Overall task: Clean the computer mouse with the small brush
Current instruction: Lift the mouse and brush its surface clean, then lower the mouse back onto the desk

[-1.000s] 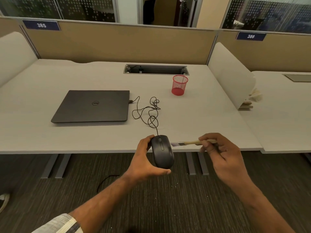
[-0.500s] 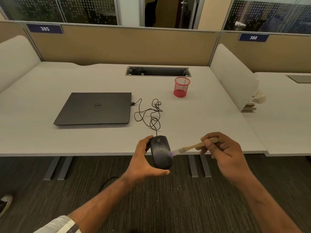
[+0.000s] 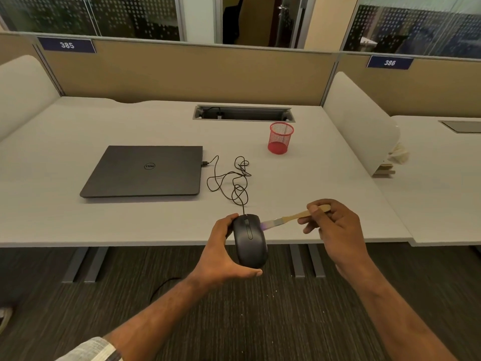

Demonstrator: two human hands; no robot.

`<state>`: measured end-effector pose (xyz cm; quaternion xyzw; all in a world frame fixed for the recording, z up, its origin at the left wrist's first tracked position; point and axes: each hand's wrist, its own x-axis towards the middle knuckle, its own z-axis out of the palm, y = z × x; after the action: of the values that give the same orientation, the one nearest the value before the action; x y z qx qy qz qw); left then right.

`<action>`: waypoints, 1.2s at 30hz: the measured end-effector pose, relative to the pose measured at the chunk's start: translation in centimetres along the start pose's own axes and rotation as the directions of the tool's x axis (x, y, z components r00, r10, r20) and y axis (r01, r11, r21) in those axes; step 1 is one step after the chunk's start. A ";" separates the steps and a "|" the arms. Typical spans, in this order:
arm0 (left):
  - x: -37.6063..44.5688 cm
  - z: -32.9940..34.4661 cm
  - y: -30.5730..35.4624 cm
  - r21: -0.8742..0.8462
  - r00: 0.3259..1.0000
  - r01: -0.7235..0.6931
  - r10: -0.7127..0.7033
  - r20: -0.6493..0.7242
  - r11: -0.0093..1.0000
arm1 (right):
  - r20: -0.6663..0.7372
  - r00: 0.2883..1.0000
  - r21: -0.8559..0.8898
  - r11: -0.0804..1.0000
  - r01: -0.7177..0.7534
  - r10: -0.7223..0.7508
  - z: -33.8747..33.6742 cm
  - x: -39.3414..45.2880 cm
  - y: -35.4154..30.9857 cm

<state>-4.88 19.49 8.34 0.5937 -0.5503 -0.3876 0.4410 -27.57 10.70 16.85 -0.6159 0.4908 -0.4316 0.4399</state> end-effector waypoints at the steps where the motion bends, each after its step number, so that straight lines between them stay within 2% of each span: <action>1: 0.1 0.0 0.0 0.001 1.000 -0.003 0.003 0.006 1.000 | 0.018 1.000 0.010 1.000 -0.011 0.011 0.5 0.2 -0.1; 3: 0.2 0.1 0.0 0.005 1.000 -0.012 0.012 0.018 1.000 | 0.035 0.999 -0.044 0.998 -0.033 0.035 1.4 0.6 0.0; 9: 0.4 -0.3 -0.4 0.014 0.999 -0.024 0.023 0.045 1.000 | -0.065 0.998 -0.163 0.986 -0.030 0.019 2.4 1.7 0.9; 12: 0.7 -0.7 -0.6 0.005 0.999 -0.023 0.023 0.046 1.000 | -0.105 0.993 -0.113 0.992 -0.062 0.051 2.5 1.5 1.3; 15: 1.0 -1.2 -0.8 0.001 0.999 -0.023 0.023 0.044 1.000 | -0.154 0.973 0.026 0.985 -0.172 0.173 2.6 1.5 1.4; 19: 1.4 -2.3 -1.3 0.007 0.999 -0.036 0.036 0.041 0.999 | -0.100 0.929 0.258 0.911 -0.321 0.356 2.8 1.1 1.5; 22: 2.0 -3.2 -1.7 0.018 0.998 -0.037 0.036 0.050 0.999 | -0.062 0.906 0.361 0.856 -0.371 0.419 3.2 0.7 1.4; 25: 2.5 -3.8 -2.1 0.021 0.998 -0.035 0.034 0.060 0.999 | -0.039 0.898 0.387 0.835 -0.391 0.438 3.7 0.4 1.2; 29: 3.3 -4.2 -2.6 0.029 0.996 -0.053 0.050 0.075 0.998 | 0.003 0.890 0.295 0.850 -0.437 0.457 5.2 -0.5 1.5; 33: 4.1 -4.1 -2.7 0.035 0.991 -0.075 0.070 0.118 0.997 | -0.038 0.884 0.244 0.862 -0.445 0.467 8.5 -1.1 1.9; 36: 4.6 -3.7 -2.7 0.035 0.984 -0.093 0.087 0.154 0.995 | -0.063 0.879 0.274 0.855 -0.440 0.473 10.1 -0.7 1.6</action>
<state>-0.07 15.25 7.06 0.5461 -0.6167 -0.3996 0.4022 -18.34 12.36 12.86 -0.3917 0.5914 -0.4120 0.5719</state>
